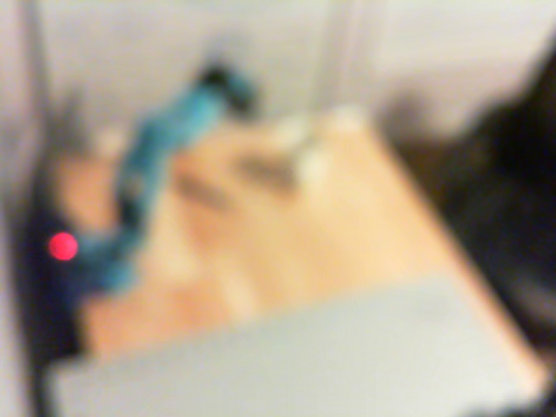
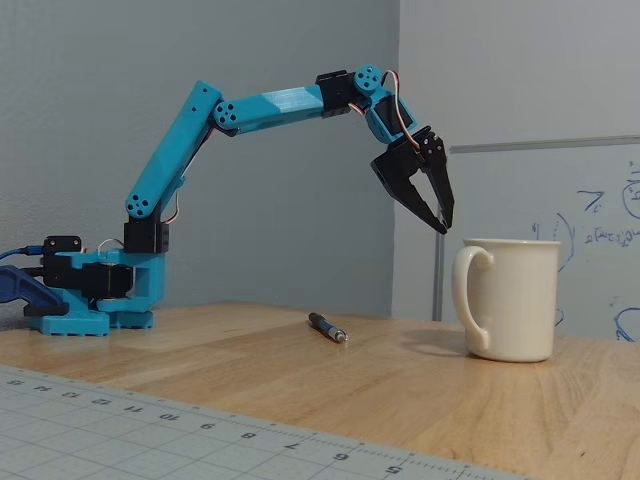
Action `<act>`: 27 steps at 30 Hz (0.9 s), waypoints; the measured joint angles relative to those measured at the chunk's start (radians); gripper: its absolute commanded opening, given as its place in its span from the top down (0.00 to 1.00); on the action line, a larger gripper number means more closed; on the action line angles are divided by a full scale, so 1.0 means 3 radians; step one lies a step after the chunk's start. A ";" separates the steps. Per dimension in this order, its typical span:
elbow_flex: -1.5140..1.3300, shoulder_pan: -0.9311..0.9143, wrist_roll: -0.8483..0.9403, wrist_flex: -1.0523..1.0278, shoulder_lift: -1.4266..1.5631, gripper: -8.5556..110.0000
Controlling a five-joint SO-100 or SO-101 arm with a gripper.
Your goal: Touch the pen.
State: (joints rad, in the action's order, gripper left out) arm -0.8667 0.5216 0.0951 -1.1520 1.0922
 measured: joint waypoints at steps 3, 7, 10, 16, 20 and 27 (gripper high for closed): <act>-0.0476 -0.0072 0.0199 0.0051 0.0102 0.92; -0.2383 -0.0343 0.0302 0.0066 0.0910 0.92; -0.4009 -0.0348 0.0327 0.0066 0.1800 0.92; -0.6709 -0.0383 0.0317 0.0077 0.4224 0.92; -0.7327 -0.0358 0.0327 0.0112 0.6172 0.92; -0.7629 -0.0373 0.0327 0.0061 0.7292 0.92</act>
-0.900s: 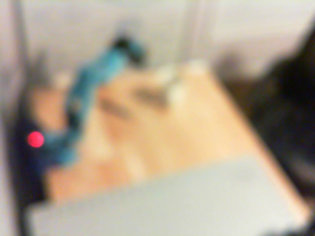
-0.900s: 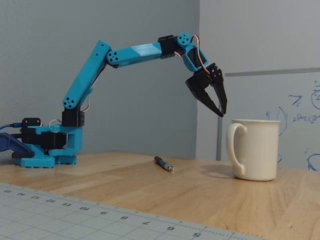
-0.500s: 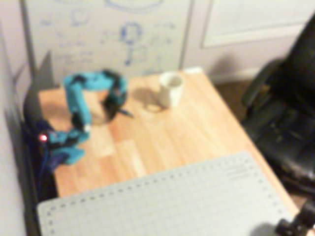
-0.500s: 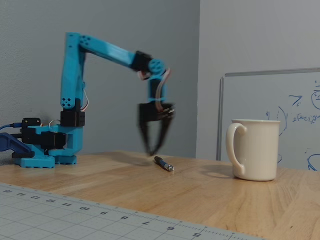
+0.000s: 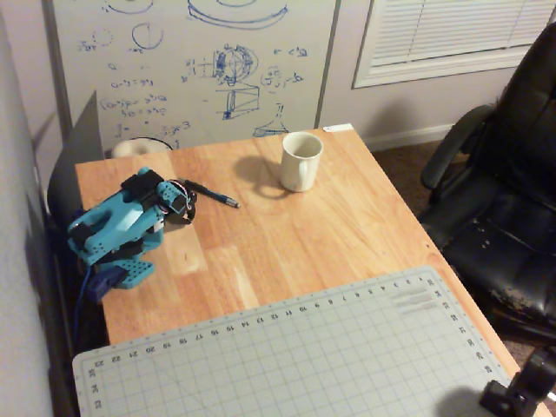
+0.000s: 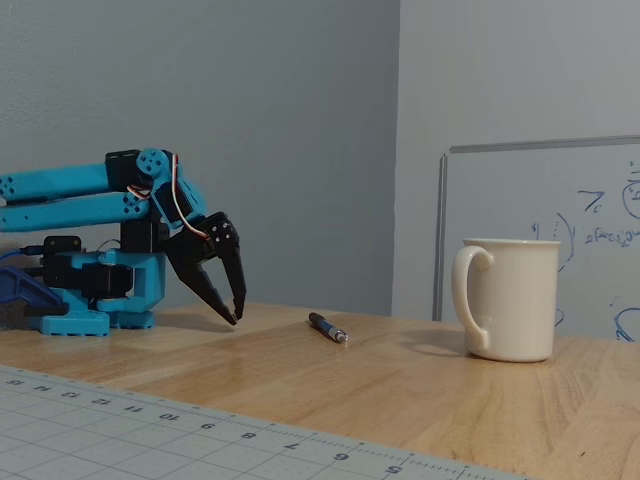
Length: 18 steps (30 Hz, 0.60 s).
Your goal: Touch the pen.
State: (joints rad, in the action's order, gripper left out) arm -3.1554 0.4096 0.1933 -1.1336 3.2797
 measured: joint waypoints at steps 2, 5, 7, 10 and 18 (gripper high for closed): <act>0.0000 0.0000 0.0000 0.0000 0.0026 0.92; 0.0000 0.0000 0.0000 0.0000 0.0041 0.92; 0.0000 0.0000 0.0000 0.0000 0.0041 0.92; 0.0000 0.0000 0.0000 0.0000 0.0041 0.92; 0.0000 0.0000 0.0000 0.0000 0.0041 0.92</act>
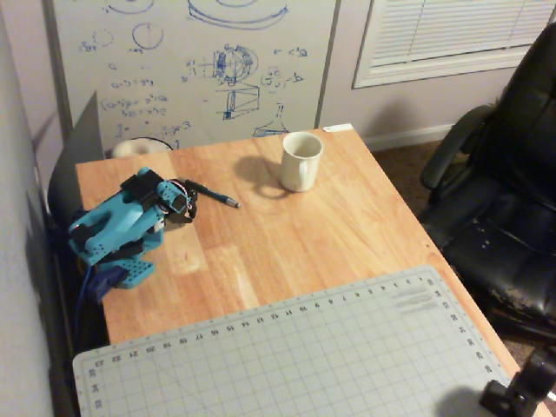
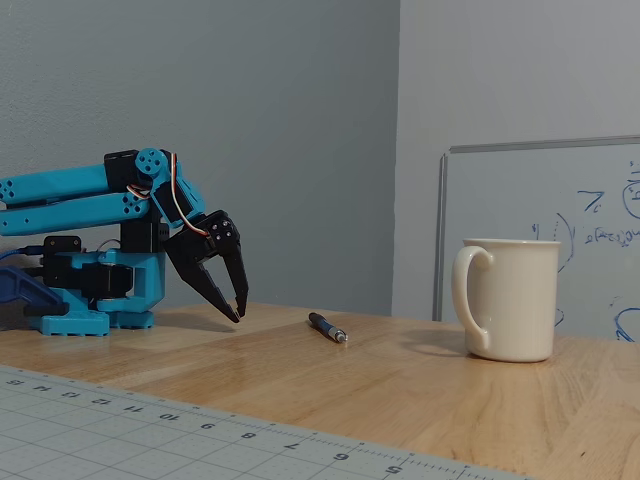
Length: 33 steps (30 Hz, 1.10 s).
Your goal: Touch the pen.
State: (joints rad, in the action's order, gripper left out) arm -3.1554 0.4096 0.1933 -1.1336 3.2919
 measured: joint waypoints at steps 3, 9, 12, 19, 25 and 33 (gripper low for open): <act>0.0000 0.0000 0.0000 0.0000 0.0000 0.92; 0.0000 0.0000 0.0000 0.0000 0.0000 0.92; 0.0000 0.0000 0.0000 0.0000 0.0000 0.92; 0.0000 0.0000 0.0036 0.0000 0.0000 0.92; 0.0005 0.0000 0.0046 0.0000 -0.0020 0.92; 0.0711 0.0000 0.0046 0.0230 -0.0470 0.92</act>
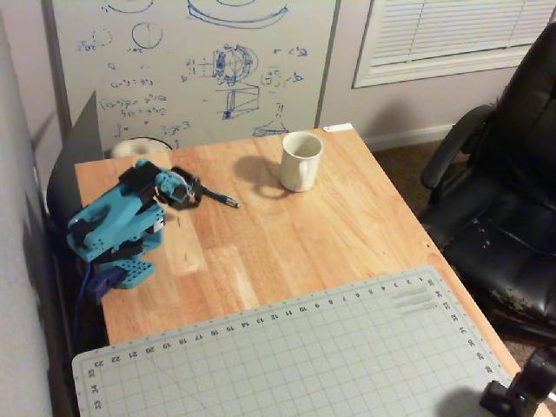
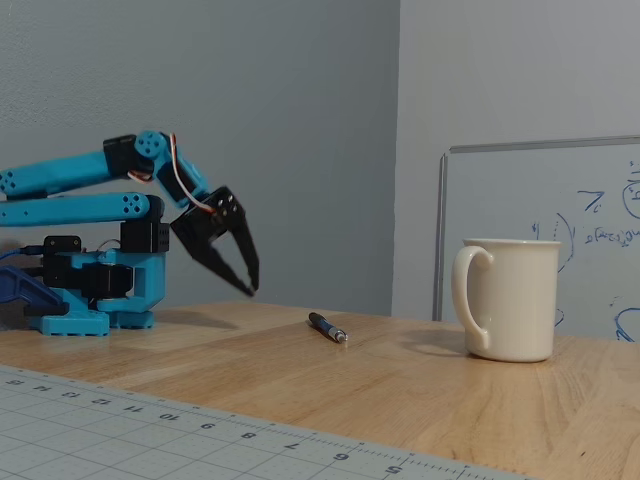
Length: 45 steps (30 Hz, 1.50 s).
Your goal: Touch the pen.
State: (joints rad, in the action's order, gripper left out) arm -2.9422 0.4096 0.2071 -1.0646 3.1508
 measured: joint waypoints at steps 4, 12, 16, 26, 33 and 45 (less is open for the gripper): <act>0.0501 0.0000 0.0000 0.0179 -0.0726 0.92; 0.1416 0.0015 0.0000 0.0588 -0.2327 0.92; 0.1779 0.0148 0.0000 0.0731 -0.2976 0.92; 0.2071 0.0235 0.0000 0.0798 -0.4009 0.92; 0.2306 0.0450 0.0000 0.0798 -0.4372 0.92; 0.2618 0.0470 0.0000 0.0798 -0.4822 0.92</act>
State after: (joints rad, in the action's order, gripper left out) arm -2.1568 0.5507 0.2071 -0.8253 1.7043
